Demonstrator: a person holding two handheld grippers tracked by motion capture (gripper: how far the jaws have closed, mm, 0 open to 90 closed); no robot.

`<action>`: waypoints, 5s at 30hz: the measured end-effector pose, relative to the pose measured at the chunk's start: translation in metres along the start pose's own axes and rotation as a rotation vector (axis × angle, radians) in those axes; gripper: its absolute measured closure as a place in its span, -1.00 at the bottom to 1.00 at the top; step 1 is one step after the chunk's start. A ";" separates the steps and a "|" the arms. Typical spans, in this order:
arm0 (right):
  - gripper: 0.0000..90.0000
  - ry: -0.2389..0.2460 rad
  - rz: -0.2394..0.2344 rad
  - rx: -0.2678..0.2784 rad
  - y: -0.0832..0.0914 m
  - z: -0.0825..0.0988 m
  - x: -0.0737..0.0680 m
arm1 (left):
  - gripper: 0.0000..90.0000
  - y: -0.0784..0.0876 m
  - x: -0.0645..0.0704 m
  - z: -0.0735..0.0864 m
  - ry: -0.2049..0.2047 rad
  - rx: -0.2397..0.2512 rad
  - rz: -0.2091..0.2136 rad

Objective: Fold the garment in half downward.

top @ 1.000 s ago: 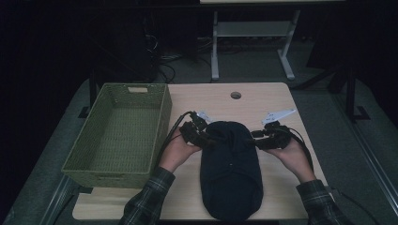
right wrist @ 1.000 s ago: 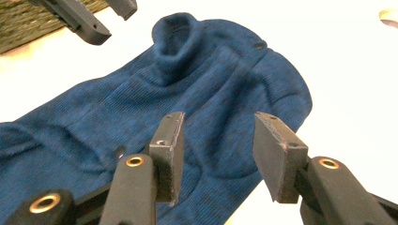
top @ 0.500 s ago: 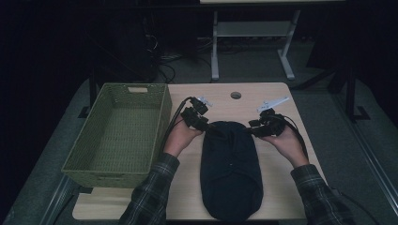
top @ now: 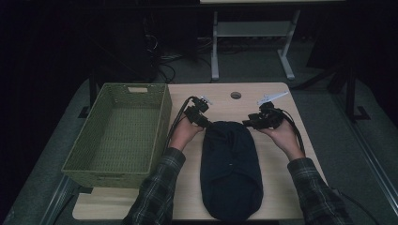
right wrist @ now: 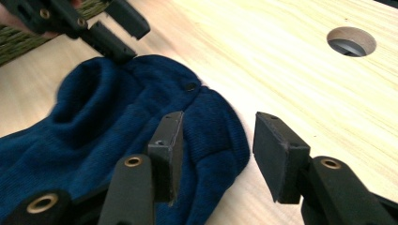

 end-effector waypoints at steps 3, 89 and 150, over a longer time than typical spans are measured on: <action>0.17 -0.013 0.004 -0.002 -0.006 0.001 0.006 | 0.22 -0.009 0.000 0.003 0.002 -0.028 -0.009; 0.85 0.057 0.101 0.147 0.037 -0.057 -0.002 | 0.79 0.090 0.001 -0.054 -0.056 0.198 -0.178; 0.72 0.139 -0.049 0.152 0.068 0.065 -0.085 | 0.65 0.104 0.100 0.050 -0.133 0.239 0.048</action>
Point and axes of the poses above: each handheld gripper's, and its own axes: y roughly backward along the jaws, z roughly out of its underside, x roughly to its right, the point moved 2 cm from there along -y, roughly forward along the jaws, and after that the axes turned 8 degrees about -y, right-handed, at the moved point
